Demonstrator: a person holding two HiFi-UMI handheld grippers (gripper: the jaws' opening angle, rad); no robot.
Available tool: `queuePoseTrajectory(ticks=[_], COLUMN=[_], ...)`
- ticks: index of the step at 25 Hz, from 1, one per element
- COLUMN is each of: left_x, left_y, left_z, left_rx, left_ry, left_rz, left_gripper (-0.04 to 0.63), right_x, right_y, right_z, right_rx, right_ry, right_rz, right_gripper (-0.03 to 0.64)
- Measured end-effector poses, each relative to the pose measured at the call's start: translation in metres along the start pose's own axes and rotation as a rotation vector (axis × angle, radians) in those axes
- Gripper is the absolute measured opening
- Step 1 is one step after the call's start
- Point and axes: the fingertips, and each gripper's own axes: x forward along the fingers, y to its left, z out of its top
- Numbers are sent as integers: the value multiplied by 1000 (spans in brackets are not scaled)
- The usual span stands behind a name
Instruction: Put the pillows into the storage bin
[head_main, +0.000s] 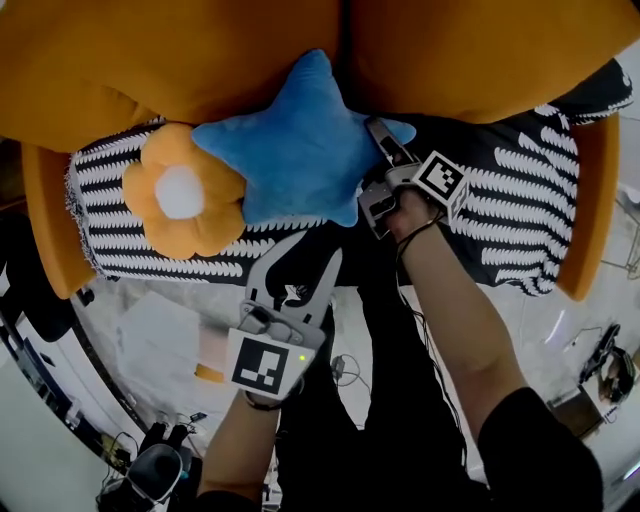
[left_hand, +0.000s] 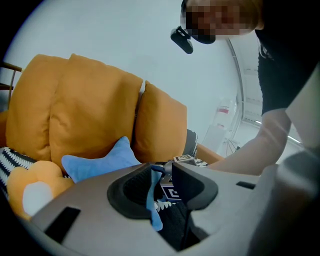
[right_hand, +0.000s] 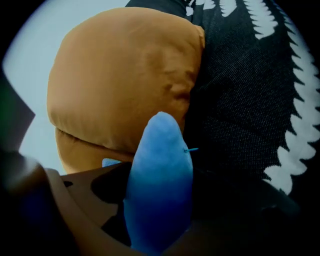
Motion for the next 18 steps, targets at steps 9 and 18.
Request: queuePoseTrajectory(ticks=[9,18], left_x=[-30,-64], left_y=[2,-23], left_z=[36,99], left_rx=[6,26], left_ry=[-48,-127], left_rz=[10,-1], left_gripper=[115,116], right_x=[-35,-88], right_y=[37,166], right_z=[-22,-23], right_rx=[-144,-658], right_ry=[-31,-9], right_rz=[-77,18], right_gripper=[255,216])
